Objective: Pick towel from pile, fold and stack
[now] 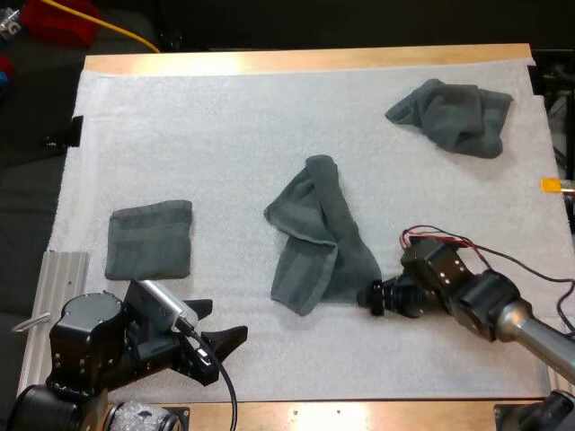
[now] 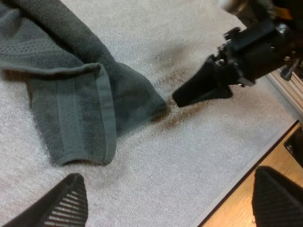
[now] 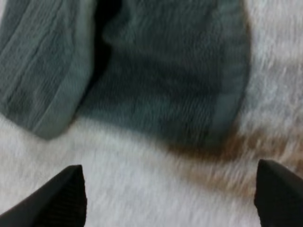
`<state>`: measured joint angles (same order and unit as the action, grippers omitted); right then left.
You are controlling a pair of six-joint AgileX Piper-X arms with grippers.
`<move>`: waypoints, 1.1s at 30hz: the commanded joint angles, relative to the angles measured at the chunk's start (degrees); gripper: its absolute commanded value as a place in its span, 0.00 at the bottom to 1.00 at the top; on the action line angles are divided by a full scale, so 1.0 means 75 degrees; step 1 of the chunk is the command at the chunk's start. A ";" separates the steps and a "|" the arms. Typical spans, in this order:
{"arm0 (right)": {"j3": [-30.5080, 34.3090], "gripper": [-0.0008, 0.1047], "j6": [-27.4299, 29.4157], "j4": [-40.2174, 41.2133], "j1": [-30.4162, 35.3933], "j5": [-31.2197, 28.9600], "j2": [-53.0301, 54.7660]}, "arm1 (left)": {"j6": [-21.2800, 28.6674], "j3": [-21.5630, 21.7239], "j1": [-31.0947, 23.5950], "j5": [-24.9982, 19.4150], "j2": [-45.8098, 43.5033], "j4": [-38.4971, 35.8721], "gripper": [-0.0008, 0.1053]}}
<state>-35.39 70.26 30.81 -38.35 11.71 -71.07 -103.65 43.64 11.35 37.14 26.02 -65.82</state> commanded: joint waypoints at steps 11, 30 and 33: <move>-0.0009 0.68 -0.0060 -0.1007 0.1076 0.2003 -0.1079 | -0.0024 0.0061 0.0034 0.0046 -0.0025 -0.0017 0.66; 0.0028 0.36 -0.0565 -0.1431 0.1176 0.2548 -0.2029 | -0.0024 0.0061 0.0034 0.0046 -0.0025 -0.0017 0.66; 0.0028 0.21 -0.0603 -0.1445 0.1176 0.2516 -0.2029 | -0.0024 0.0061 0.0034 0.0046 -0.0025 -0.0017 0.66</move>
<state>-35.33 65.81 20.44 -29.84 30.29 -86.26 -103.65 43.64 11.35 37.14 26.02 -65.90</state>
